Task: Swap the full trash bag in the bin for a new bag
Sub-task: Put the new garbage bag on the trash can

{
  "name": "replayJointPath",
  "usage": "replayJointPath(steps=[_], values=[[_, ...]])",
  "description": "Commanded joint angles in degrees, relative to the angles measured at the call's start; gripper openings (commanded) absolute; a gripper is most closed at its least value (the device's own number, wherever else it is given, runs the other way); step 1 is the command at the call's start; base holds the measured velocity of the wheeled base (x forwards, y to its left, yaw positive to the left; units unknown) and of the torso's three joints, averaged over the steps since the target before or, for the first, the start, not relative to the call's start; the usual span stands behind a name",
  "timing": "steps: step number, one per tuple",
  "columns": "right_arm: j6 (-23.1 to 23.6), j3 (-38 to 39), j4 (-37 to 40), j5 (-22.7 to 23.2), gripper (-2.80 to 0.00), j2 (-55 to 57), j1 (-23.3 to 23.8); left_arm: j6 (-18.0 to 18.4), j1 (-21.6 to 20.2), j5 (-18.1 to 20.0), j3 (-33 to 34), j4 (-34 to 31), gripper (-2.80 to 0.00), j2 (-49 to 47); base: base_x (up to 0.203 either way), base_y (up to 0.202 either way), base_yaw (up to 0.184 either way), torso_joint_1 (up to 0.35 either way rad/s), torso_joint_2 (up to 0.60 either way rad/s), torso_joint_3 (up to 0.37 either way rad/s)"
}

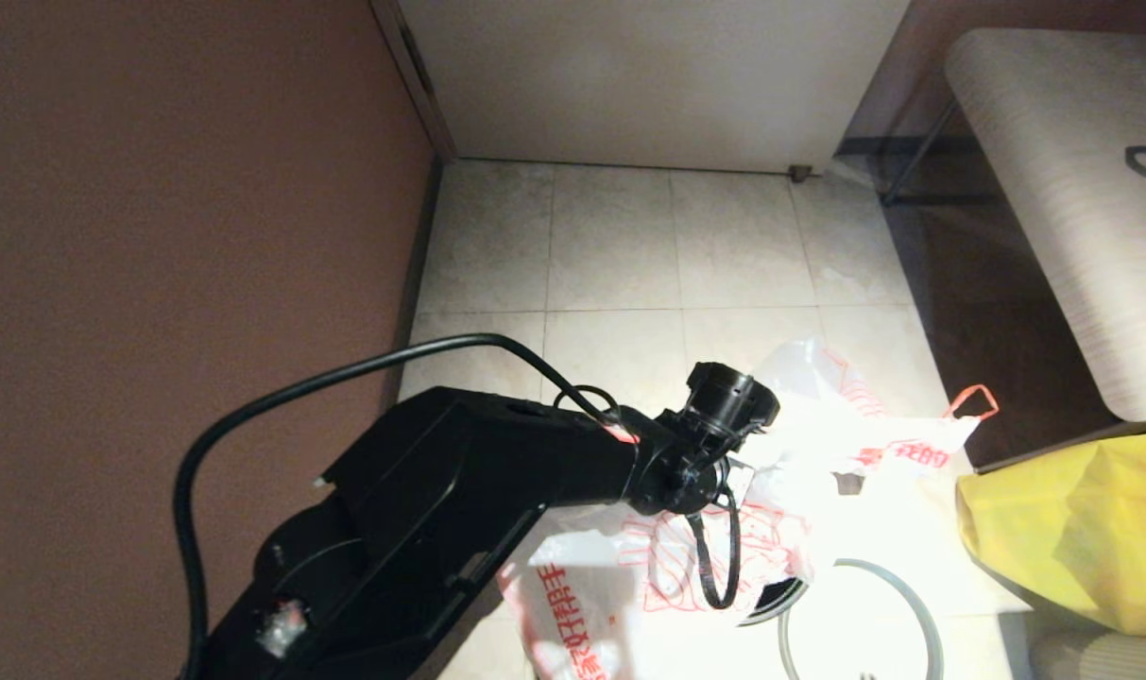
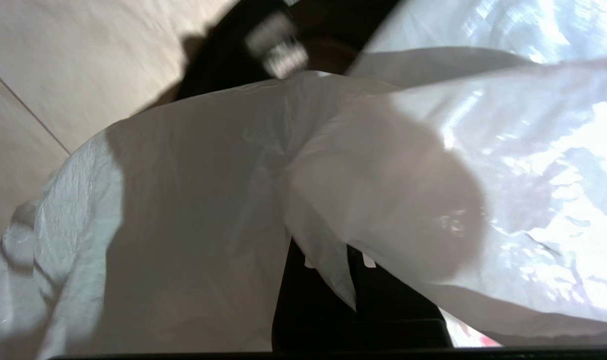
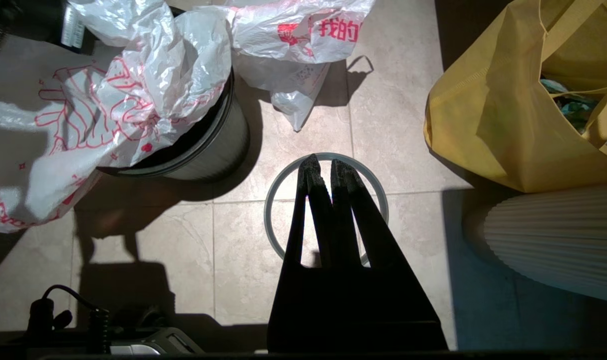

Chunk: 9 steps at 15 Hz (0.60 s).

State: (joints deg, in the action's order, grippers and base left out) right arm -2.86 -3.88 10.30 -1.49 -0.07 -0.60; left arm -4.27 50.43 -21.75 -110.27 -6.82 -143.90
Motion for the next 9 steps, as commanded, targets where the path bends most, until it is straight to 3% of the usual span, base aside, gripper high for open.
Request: replayJointPath(steps=[1,7,9], values=[[-0.04,0.01,0.06,-0.01,-2.8,0.07,-0.02,4.76,-0.87,-2.04,1.02,11.08,-2.8,-5.36,0.0,0.0,0.0,0.0,0.0,0.0],[-0.04,0.01,0.07,-0.01,-2.8,0.07,-0.02,6.4,4.42,-1.59,6.87,13.1,-2.8,-2.72,0.0,0.0,0.0,0.0,0.0,0.0],[-0.04,0.01,0.07,-0.01,-2.8,0.07,-0.02,6.57,5.13,-1.14,5.93,13.28,-2.8,-4.11,0.0,0.0,0.0,0.0,0.0,0.0]])
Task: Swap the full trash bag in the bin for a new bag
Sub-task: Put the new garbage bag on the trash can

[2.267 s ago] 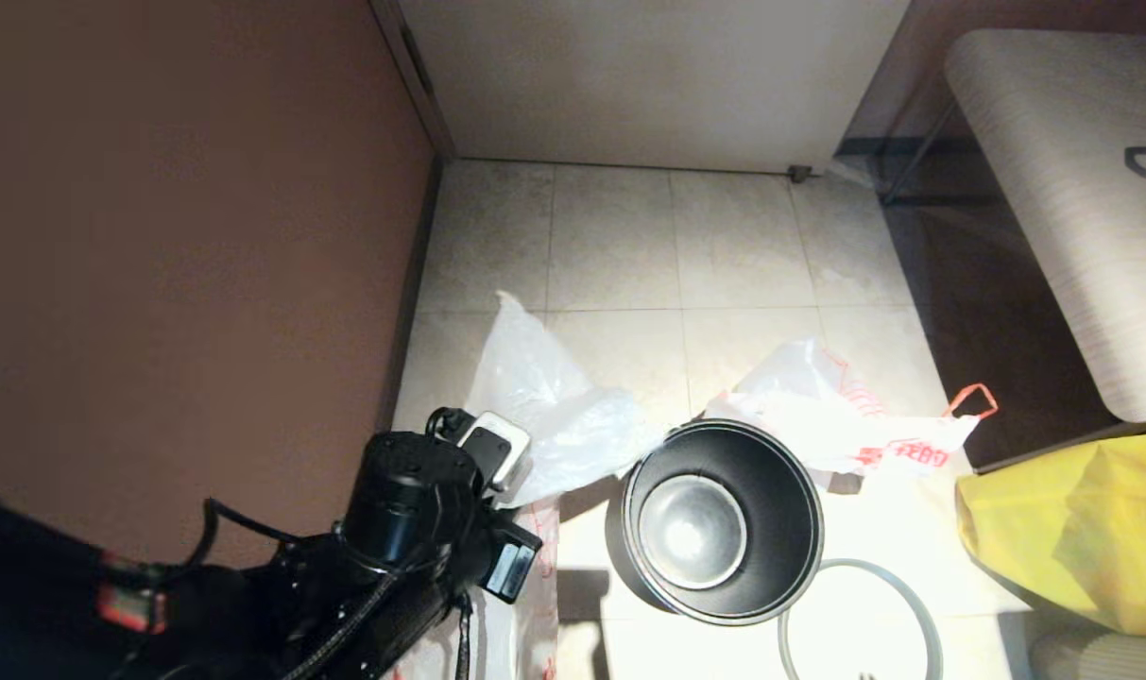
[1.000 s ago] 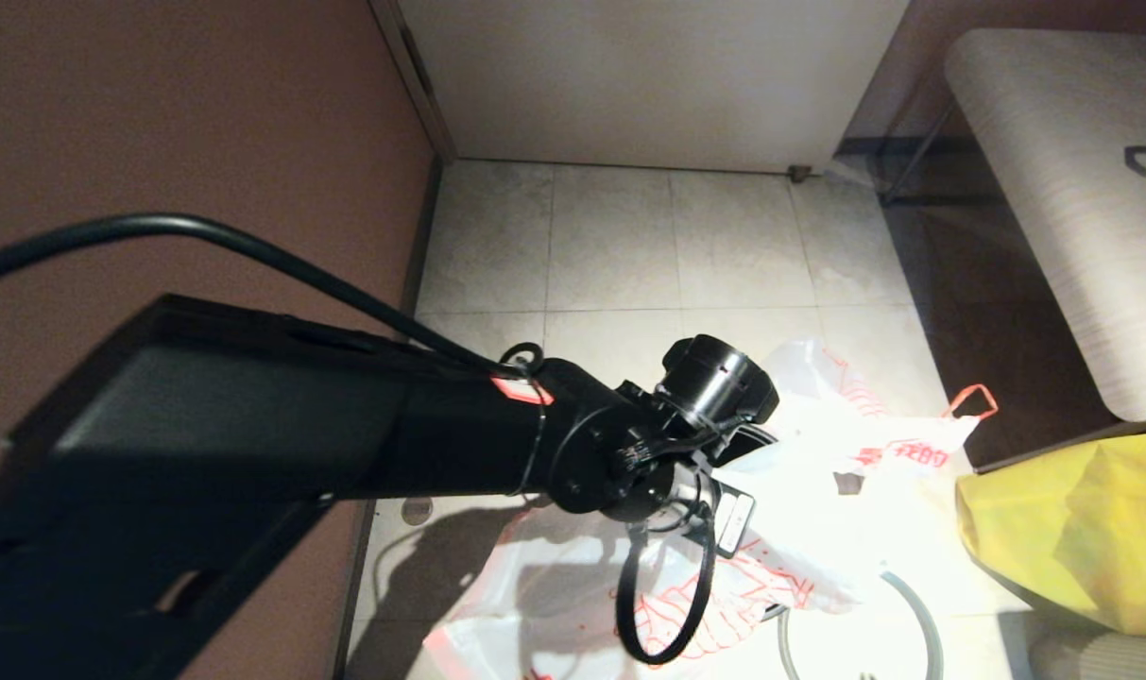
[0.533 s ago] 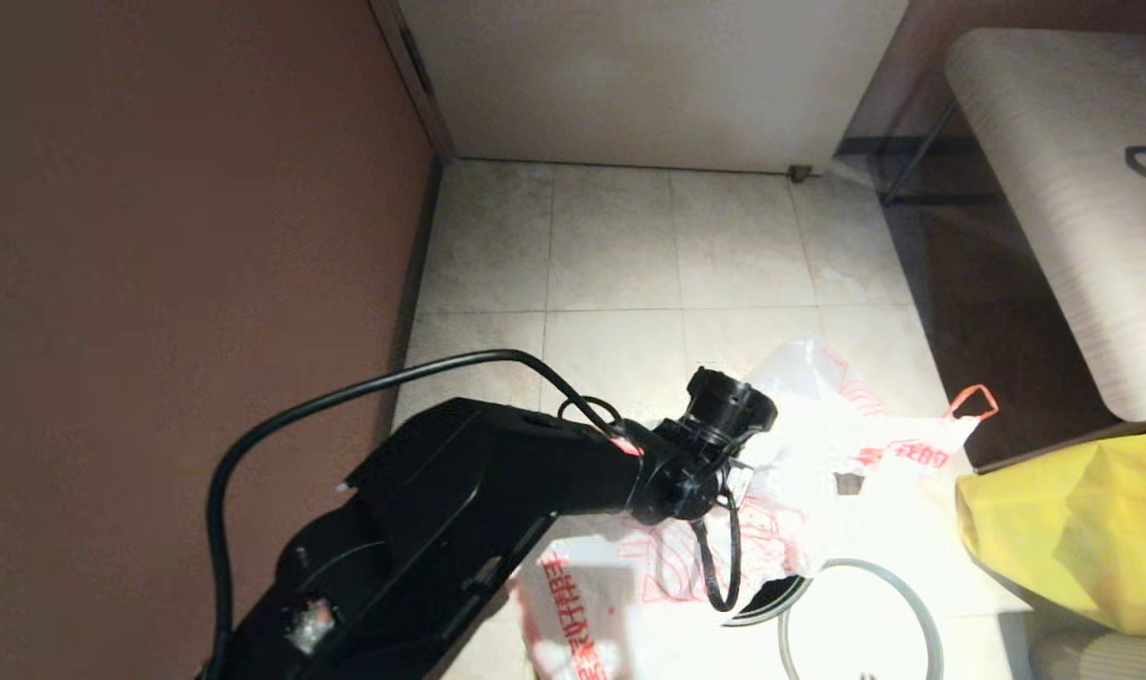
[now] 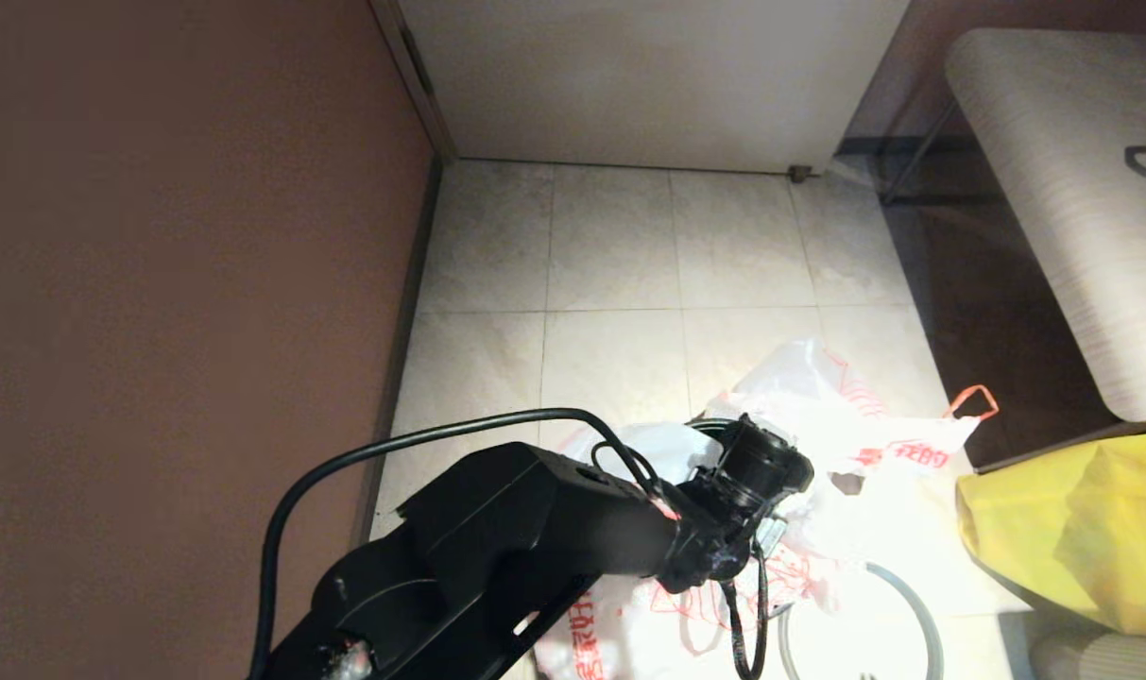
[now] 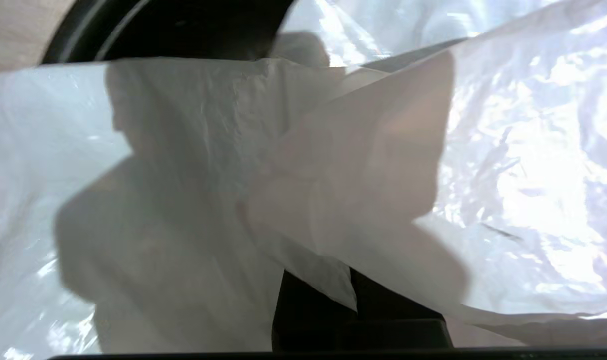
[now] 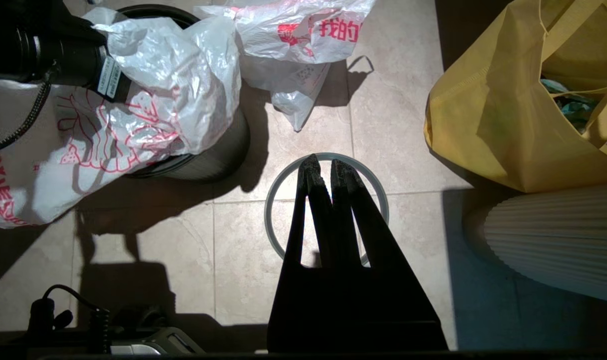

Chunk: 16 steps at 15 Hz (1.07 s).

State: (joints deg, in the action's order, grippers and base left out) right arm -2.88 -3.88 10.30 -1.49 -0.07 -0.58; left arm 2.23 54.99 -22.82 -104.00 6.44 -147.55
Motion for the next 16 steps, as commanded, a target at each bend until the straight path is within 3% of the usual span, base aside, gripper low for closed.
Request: replayJointPath(steps=[1,5,7,10,16], values=[[-0.02,0.01,0.04,-0.01,-2.8,0.07,-0.03,0.67,0.62,-0.28,-1.52,-0.03,-2.8,-1.9,0.0,0.0,0.0,0.0,0.0,0.0],[-0.02,0.01,0.07,-0.01,-2.8,0.07,-0.03,6.17,-0.93,-2.29,-7.42,-0.14,-2.8,-6.73,0.0,0.0,0.0,0.0,0.0,0.0],[-0.02,0.01,0.06,-0.01,-2.8,0.07,-0.03,14.78,-4.03,-3.12,-8.2,2.66,-2.8,-9.75,0.0,0.0,0.0,0.0,0.0,0.0],[-0.02,0.01,0.07,-0.01,-2.8,0.07,-0.03,27.41,-8.64,-5.28,-8.14,17.66,-2.8,-14.06,0.0,0.0,0.0,0.0,0.0,0.0],[-0.02,0.01,0.05,-0.01,-2.8,0.07,-0.03,28.46,-4.65,-5.74,-8.15,13.43,-2.8,-13.6,0.0,0.0,0.0,0.0,0.0,0.0]])
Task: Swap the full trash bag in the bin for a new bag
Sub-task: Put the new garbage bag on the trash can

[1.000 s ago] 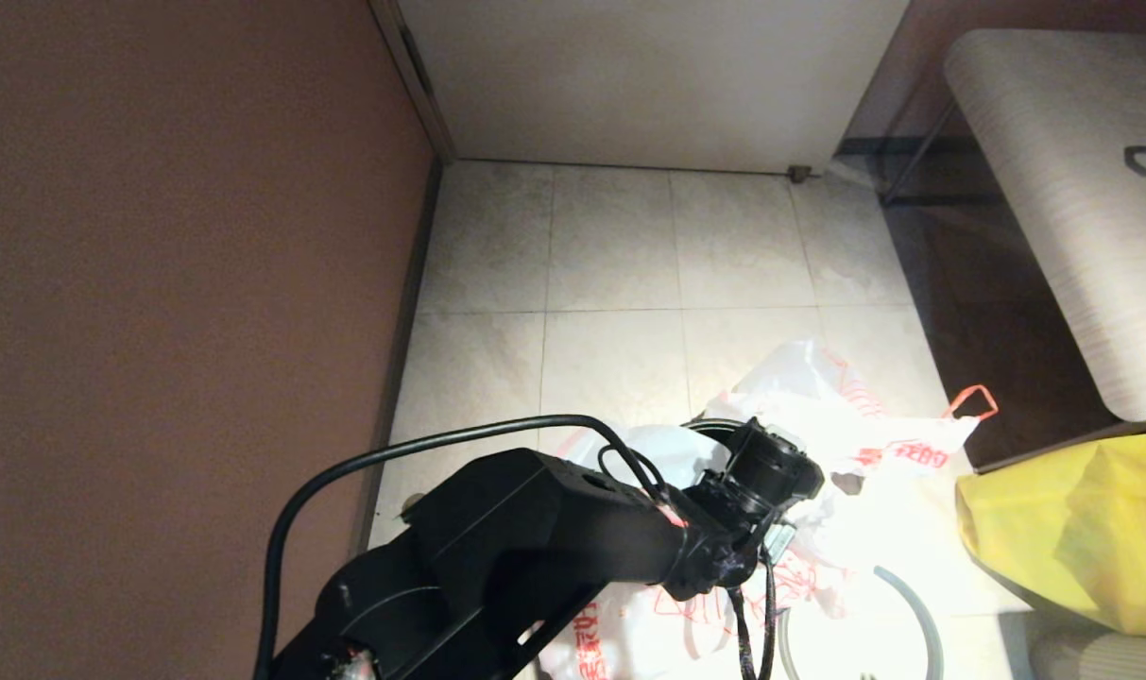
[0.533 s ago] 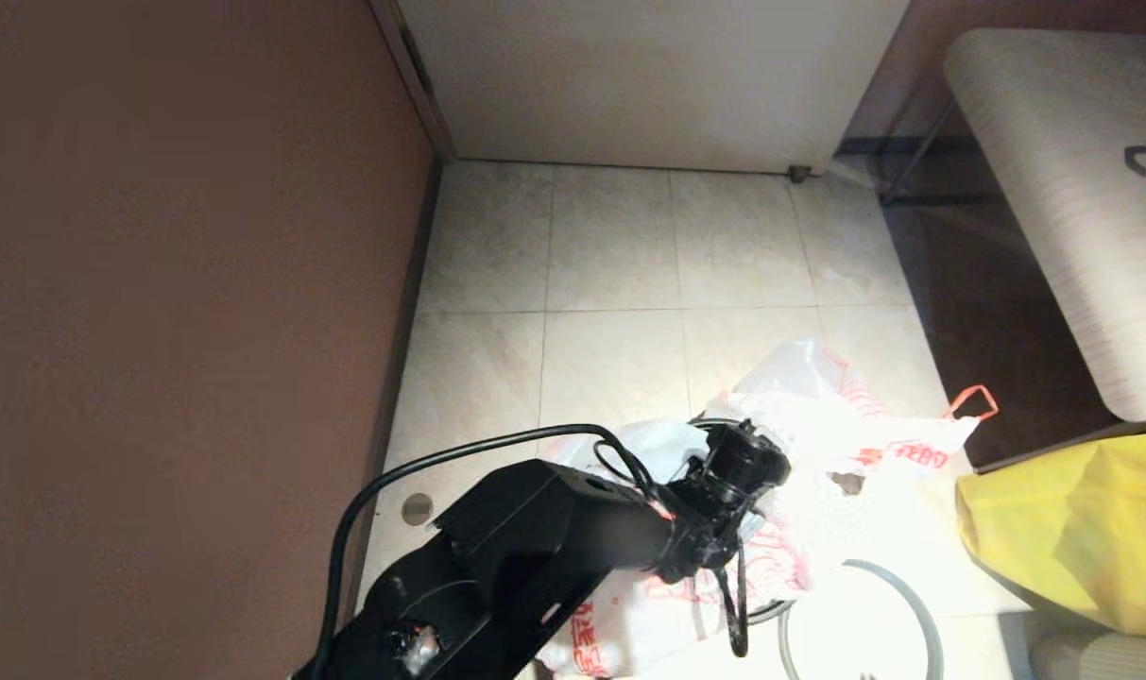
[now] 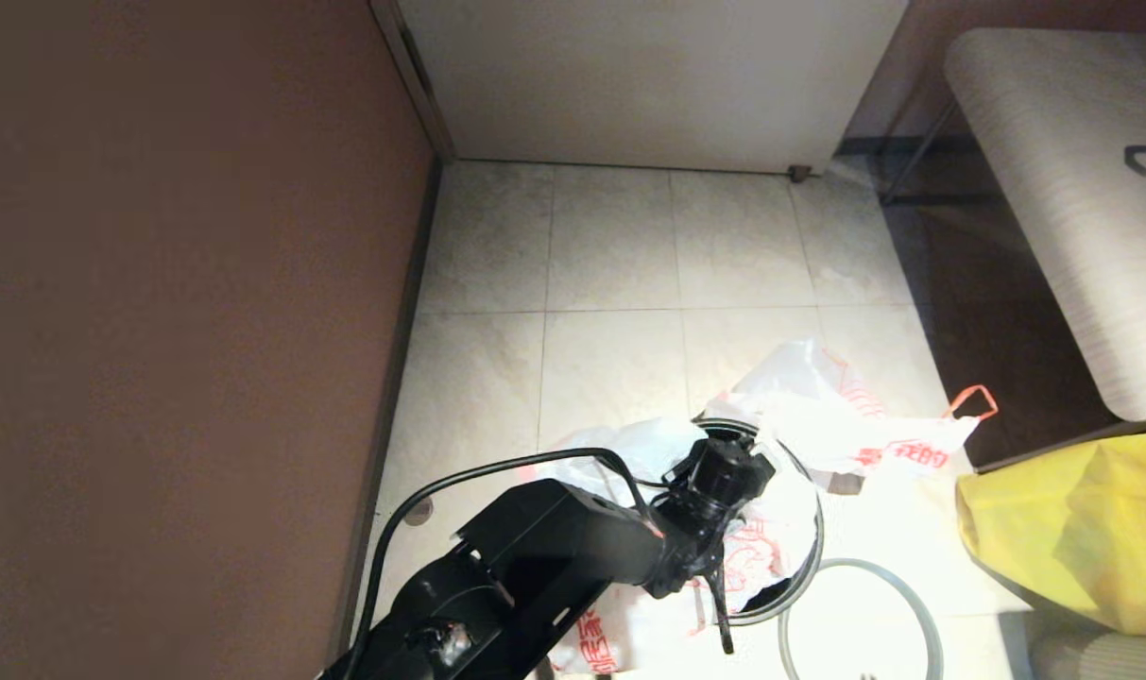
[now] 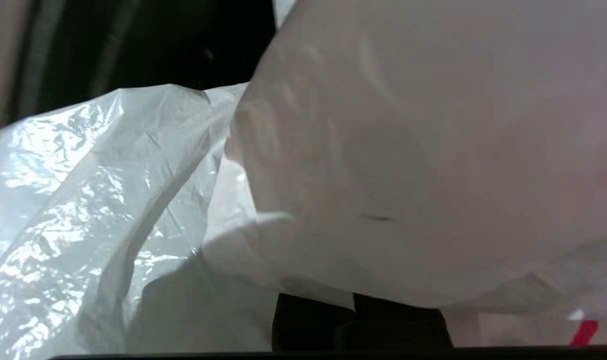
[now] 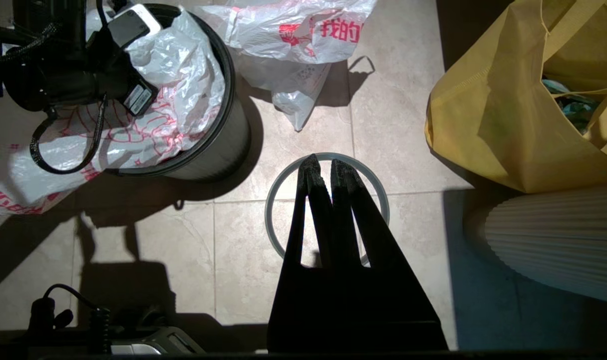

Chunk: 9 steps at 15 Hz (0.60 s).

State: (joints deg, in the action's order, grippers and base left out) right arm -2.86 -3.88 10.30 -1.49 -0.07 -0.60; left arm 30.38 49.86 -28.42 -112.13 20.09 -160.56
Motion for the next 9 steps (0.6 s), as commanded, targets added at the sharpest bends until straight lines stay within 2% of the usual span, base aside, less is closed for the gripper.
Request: replayJointPath(steps=[1,5,7,9], values=[[-0.04,0.01,0.04,-0.01,-2.8,0.07,-0.02,1.44,0.16,-0.2,-0.02,-2.66,-2.8,-0.7,0.0,0.0,0.0,0.0,0.0,0.0],[-0.04,0.01,0.07,-0.01,-2.8,0.07,-0.02,3.13,-0.45,1.44,-0.02,-14.56,-2.8,2.73,0.0,0.0,0.0,0.0,0.0,0.0],[-0.04,0.01,0.07,-0.01,-2.8,0.07,-0.02,4.8,0.14,1.82,-0.02,-18.21,-2.8,3.39,0.0,0.0,0.0,0.0,0.0,0.0],[-0.04,0.01,0.07,-0.01,-2.8,0.07,-0.02,7.56,0.15,4.3,-0.28,-21.09,-2.8,3.28,0.0,0.0,0.0,0.0,0.0,0.0]])
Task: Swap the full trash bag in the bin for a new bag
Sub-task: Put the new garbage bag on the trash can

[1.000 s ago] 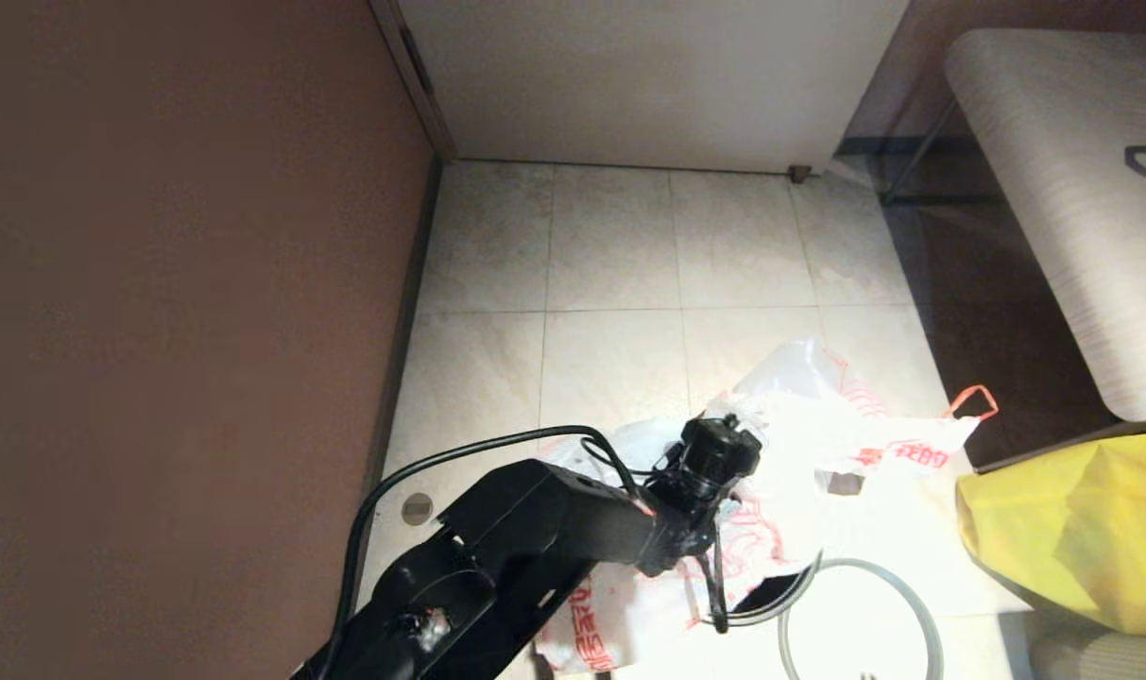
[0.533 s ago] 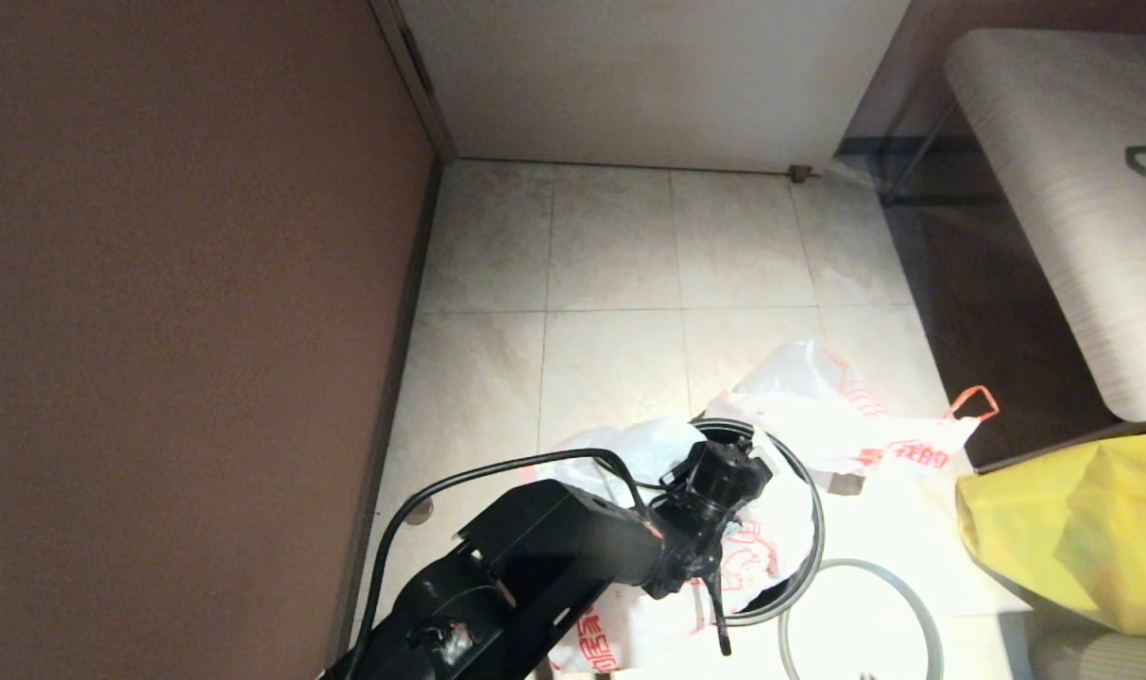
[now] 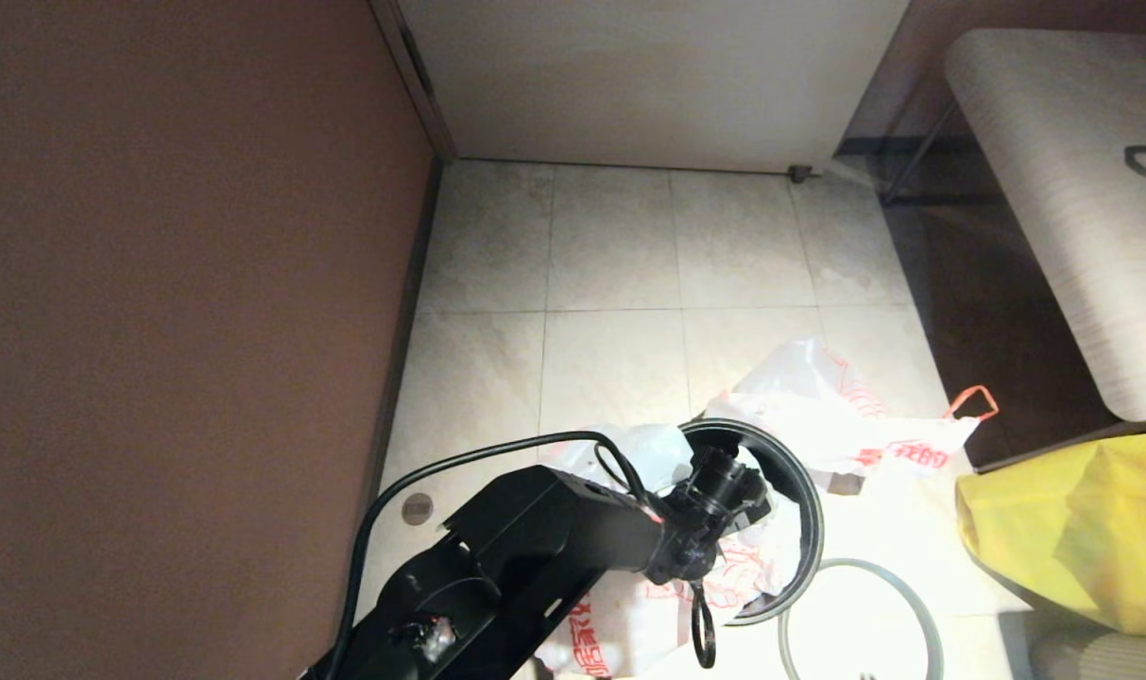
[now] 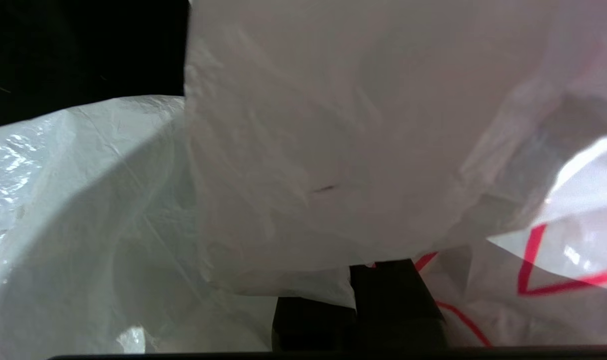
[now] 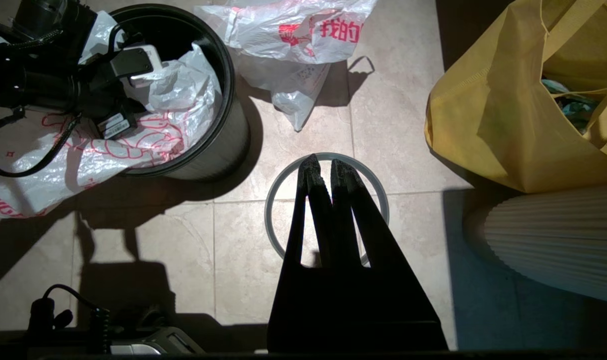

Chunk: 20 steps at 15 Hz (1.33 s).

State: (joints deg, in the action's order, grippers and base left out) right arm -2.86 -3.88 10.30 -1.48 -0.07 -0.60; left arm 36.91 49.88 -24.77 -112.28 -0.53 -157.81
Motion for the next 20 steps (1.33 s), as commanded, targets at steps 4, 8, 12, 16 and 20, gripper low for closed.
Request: replayJointPath(steps=[4,8,12,16,20], values=[[-0.04,0.01,0.07,-0.02,-2.8,0.07,-0.02,3.56,-0.83,4.47,-0.6,1.72,-2.8,-2.27,0.0,0.0,0.0,0.0,0.0,0.0],[-0.04,0.01,0.03,-0.02,-2.8,0.07,-0.02,5.28,-1.46,4.99,-0.66,8.44,-2.8,-5.75,0.0,0.0,0.0,0.0,0.0,0.0],[-0.04,0.01,0.07,-0.02,-2.8,0.07,-0.02,5.1,-1.46,4.22,-0.58,8.53,-2.8,-5.27,0.0,0.0,0.0,0.0,0.0,0.0],[-0.04,0.01,0.07,-0.02,-2.8,0.07,-0.02,3.5,-0.45,3.49,-0.48,8.54,0.0,-1.29,0.0,0.0,0.0,0.0,0.0,0.0],[-0.04,0.01,0.07,-0.02,-2.8,0.07,-0.02,-3.53,0.2,4.13,1.12,2.25,0.0,5.62,0.0,0.0,0.0,0.0,0.0,0.0]])
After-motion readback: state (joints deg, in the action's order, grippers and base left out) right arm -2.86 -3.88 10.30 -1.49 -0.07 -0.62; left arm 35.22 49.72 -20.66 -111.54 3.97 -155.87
